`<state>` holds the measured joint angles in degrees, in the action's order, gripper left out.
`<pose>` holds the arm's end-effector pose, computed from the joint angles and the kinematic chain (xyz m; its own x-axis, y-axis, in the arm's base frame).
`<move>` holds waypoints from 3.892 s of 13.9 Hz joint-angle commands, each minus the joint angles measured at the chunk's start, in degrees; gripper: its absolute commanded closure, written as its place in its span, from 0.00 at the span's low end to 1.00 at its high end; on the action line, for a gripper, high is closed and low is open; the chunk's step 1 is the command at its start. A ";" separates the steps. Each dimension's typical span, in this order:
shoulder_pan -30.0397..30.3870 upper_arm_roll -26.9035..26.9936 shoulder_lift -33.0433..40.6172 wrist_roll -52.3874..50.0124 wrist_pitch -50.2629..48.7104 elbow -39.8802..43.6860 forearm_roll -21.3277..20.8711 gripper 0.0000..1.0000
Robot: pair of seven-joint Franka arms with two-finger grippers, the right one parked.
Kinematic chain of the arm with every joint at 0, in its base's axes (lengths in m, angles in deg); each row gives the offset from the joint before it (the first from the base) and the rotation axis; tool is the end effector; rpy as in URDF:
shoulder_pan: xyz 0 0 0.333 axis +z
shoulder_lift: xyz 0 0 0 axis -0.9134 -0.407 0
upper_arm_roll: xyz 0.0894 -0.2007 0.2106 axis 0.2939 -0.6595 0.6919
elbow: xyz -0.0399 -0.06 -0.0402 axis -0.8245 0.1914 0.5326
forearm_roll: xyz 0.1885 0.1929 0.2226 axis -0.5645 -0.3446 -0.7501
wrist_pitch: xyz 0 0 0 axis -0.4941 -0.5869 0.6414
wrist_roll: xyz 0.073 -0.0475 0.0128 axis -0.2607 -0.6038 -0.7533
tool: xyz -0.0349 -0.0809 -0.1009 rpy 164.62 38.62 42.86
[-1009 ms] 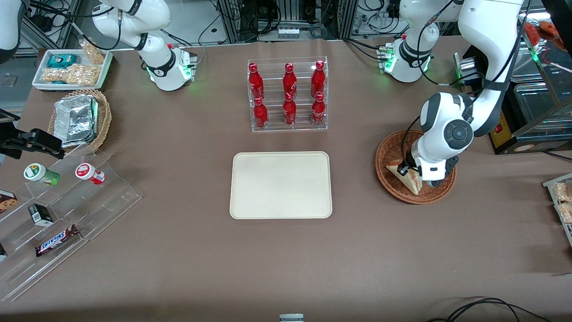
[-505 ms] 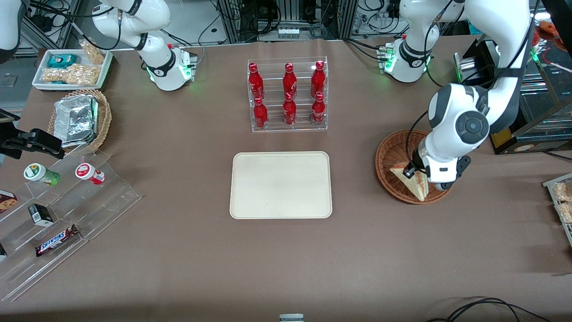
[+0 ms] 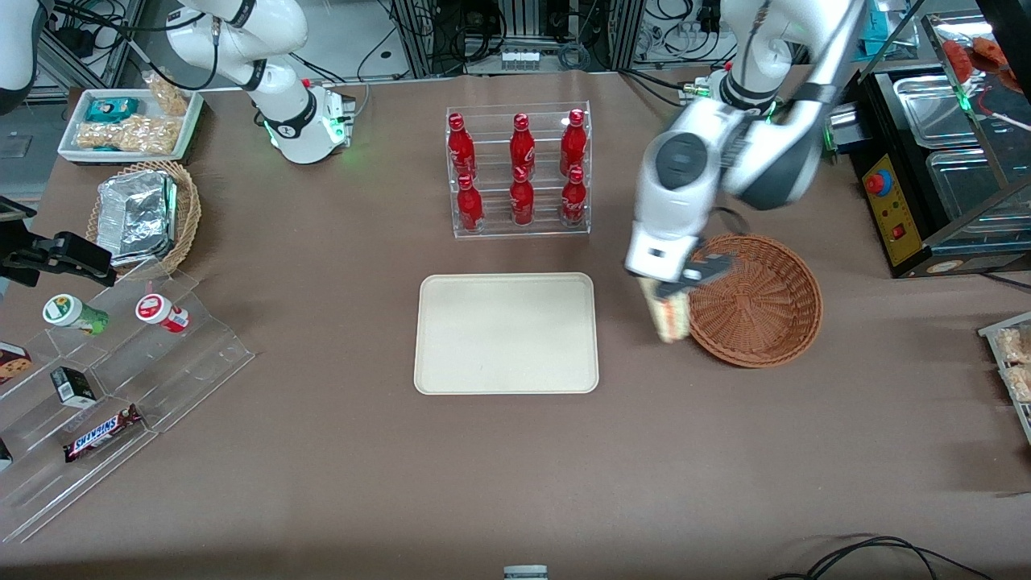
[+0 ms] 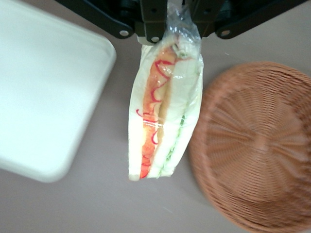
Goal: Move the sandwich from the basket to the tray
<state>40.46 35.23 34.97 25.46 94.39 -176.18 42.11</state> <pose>0.4332 -0.3185 0.3485 0.9569 0.2904 0.0039 0.2878 -0.9465 -0.1457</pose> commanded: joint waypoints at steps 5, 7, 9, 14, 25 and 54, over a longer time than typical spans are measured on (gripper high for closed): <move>-10.94 0.61 -23.79 -3.99 -1.05 26.44 0.43 0.91; -13.83 0.61 -31.17 -4.78 -0.97 34.71 0.52 0.91; -14.91 0.61 -35.32 -6.28 -0.79 38.08 0.00 0.91; -15.96 0.61 -38.41 -7.41 -0.70 41.26 0.00 0.57; -10.45 2.02 -26.22 -13.93 -11.58 42.05 0.95 0.00; 34.66 -1.32 12.47 46.19 -41.04 28.77 6.68 0.00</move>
<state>75.38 33.76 45.12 71.21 52.23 -145.13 49.78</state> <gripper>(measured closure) 0.000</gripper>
